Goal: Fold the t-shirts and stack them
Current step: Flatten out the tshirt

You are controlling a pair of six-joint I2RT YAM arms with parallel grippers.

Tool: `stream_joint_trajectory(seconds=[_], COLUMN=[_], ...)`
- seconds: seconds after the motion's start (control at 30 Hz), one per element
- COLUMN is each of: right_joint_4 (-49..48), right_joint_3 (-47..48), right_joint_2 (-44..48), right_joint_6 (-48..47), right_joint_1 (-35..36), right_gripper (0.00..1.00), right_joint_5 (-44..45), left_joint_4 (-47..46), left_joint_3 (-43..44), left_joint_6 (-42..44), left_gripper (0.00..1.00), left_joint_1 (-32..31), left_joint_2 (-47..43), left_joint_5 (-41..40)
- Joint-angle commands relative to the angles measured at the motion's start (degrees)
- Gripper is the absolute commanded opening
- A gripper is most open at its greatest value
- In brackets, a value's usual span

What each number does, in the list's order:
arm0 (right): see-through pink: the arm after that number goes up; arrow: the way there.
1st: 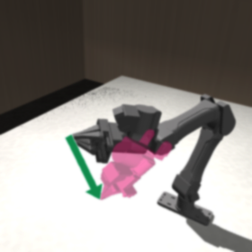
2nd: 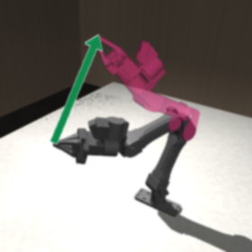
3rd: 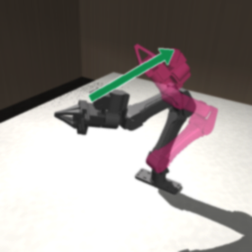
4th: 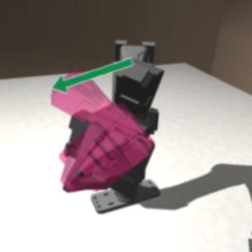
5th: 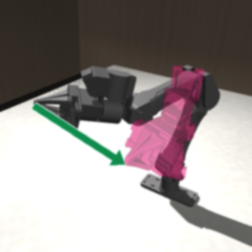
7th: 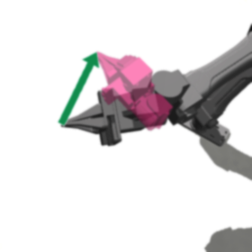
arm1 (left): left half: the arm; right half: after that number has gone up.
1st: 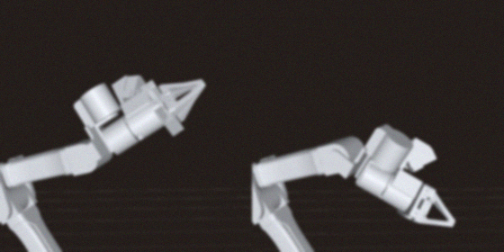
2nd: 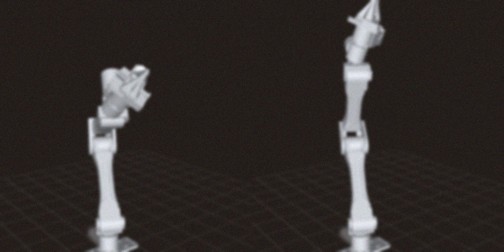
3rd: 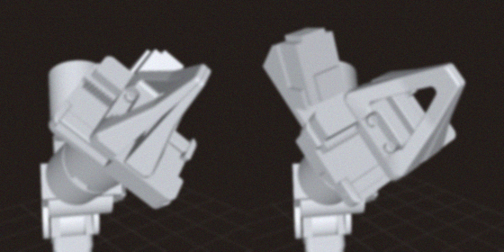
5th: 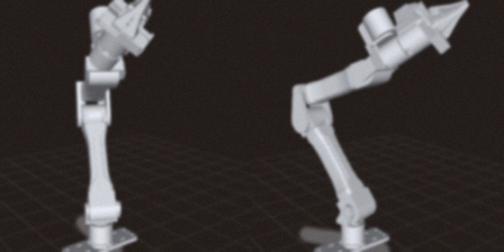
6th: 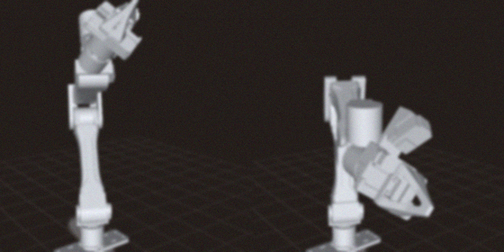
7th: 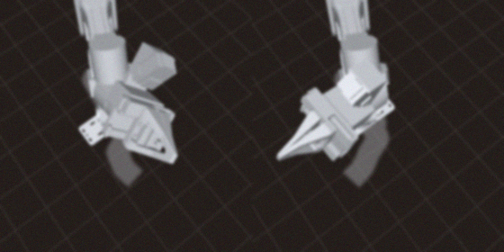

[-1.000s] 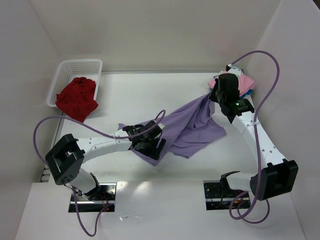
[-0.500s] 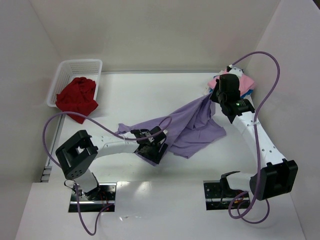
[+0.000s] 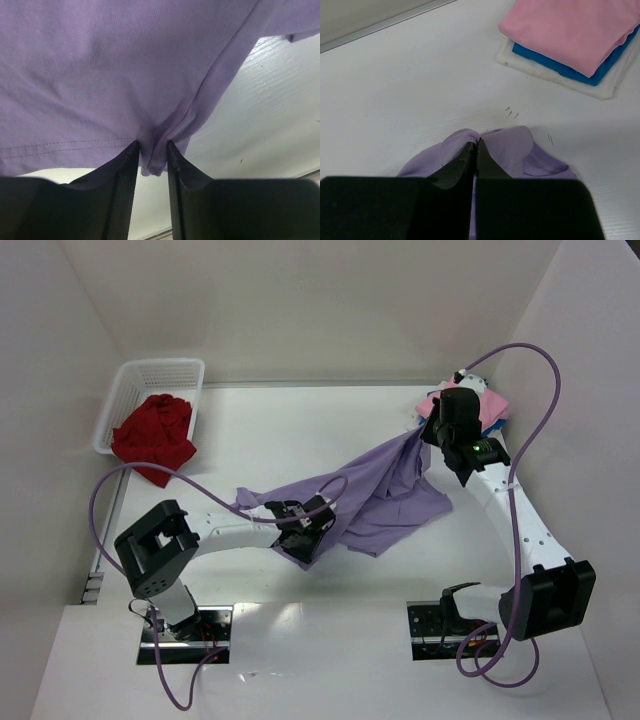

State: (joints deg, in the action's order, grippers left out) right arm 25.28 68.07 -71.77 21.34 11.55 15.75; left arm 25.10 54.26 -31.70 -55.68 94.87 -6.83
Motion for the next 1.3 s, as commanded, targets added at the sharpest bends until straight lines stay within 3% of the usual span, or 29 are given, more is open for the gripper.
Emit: stream_joint_trajectory(seconds=[0.0, 0.13, 0.17, 0.2, 0.3, 0.33, 0.43, 0.63, 1.03, 1.27], right_joint_4=[-3.83, -3.83, -3.83, -3.83, -3.83, -3.83, -3.83, -3.83, -3.83, -3.83], right_joint_3=[-0.05, -0.05, -0.05, -0.05, -0.05, -0.05, -0.05, -0.05, -0.05, -0.05], right_joint_2=[-0.04, -0.04, -0.04, -0.04, -0.04, -0.04, -0.04, -0.04, -0.04, -0.04], right_joint_6=[-0.69, -0.69, -0.69, -0.69, -0.69, -0.69, -0.69, -0.69, -0.69, -0.69], right_joint_1=[-0.65, -0.65, -0.65, -0.65, -0.65, -0.65, -0.65, -0.65, -0.65, -0.65], right_gripper=[0.00, 0.00, 0.00, 0.00, 0.00, 0.00, 0.00, 0.00, 0.00, 0.00], right_joint_5=[0.34, 0.34, 0.34, 0.34, -0.19, -0.19, -0.19, -0.19, -0.19, -0.19], left_joint_4=[1.35, 3.63, 4.51, 4.52, 5.13, 5.13, 5.66, 6.27, 7.86, 7.86], left_joint_3=[0.32, 1.37, 1.90, 1.90, 2.43, 2.43, 2.43, 2.95, 4.71, 4.71], left_joint_6=[-0.20, -0.82, -0.82, -0.82, -0.82, -0.82, -1.34, -1.34, -1.87, -1.87], left_gripper=[0.36, 0.37, 0.41, 0.53, 0.58, 0.65, 0.65, 0.55, 0.54, 0.45], left_joint_1=[-1.10, -1.10, -1.10, -1.10, -1.10, -1.10, -1.62, -1.62, -4.61, -4.61], left_joint_2=[1.81, 0.32, -0.21, -0.21, -0.73, -0.74, -1.96, -1.97, -0.04, 0.58], left_joint_5=[0.41, -1.87, -1.87, -1.87, -1.35, -1.34, -1.34, -1.87, -4.24, -4.24])
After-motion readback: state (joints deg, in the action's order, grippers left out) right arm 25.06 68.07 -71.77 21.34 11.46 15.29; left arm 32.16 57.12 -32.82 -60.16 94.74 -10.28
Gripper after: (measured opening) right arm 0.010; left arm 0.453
